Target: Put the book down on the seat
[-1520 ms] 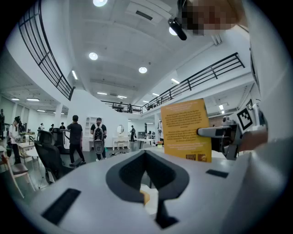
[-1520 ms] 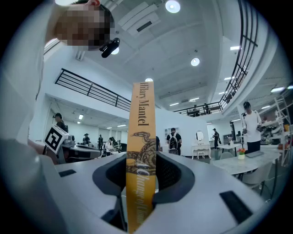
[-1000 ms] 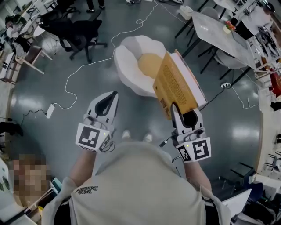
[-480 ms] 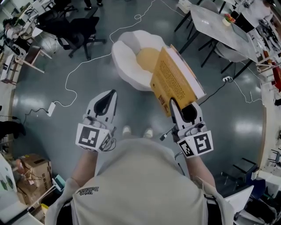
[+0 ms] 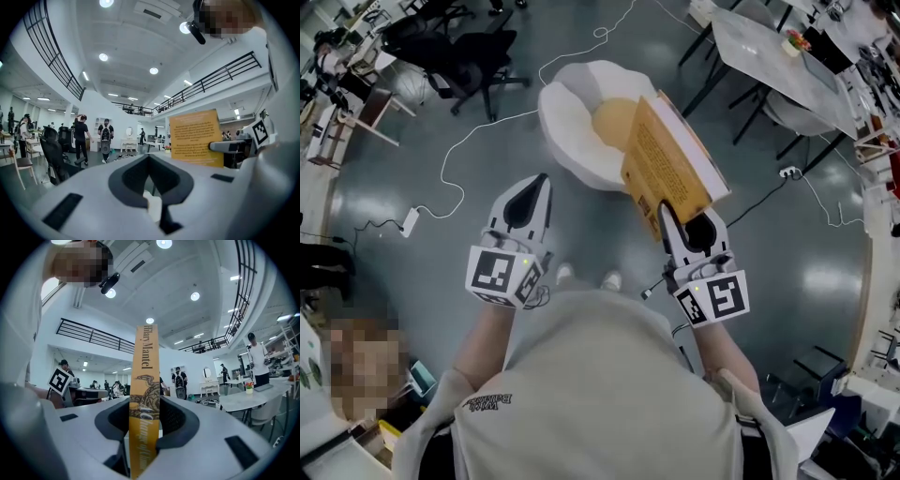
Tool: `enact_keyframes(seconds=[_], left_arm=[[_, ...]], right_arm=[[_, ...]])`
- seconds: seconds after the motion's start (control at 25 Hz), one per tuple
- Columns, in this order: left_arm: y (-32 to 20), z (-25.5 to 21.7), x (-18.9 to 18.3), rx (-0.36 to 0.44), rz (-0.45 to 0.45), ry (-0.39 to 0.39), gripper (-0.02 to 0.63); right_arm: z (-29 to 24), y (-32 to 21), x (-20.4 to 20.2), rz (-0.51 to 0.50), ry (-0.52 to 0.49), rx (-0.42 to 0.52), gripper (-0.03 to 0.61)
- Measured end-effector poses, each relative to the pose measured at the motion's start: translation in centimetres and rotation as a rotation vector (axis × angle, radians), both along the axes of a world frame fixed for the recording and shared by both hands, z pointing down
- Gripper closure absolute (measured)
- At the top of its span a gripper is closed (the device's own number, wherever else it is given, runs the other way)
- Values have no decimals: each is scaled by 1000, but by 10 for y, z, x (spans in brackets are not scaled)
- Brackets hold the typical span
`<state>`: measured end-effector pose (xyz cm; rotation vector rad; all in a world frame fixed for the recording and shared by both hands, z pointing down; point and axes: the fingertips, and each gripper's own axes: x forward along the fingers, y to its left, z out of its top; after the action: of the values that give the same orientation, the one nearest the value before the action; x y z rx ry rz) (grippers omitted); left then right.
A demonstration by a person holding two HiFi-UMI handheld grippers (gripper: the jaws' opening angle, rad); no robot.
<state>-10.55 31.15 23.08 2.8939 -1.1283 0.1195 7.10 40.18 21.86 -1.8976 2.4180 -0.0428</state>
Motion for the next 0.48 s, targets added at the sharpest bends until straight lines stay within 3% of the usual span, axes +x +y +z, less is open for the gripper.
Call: enact_keyframes(seconds=[0.24, 0.48], left_arm=[[-3, -8, 23, 82, -38, -2, 604], [-15, -6, 40, 111, -60, -1, 604]], right_arm=[[0, -14, 22, 0, 1, 33, 433], [-1, -37, 30, -1, 22, 73, 433]])
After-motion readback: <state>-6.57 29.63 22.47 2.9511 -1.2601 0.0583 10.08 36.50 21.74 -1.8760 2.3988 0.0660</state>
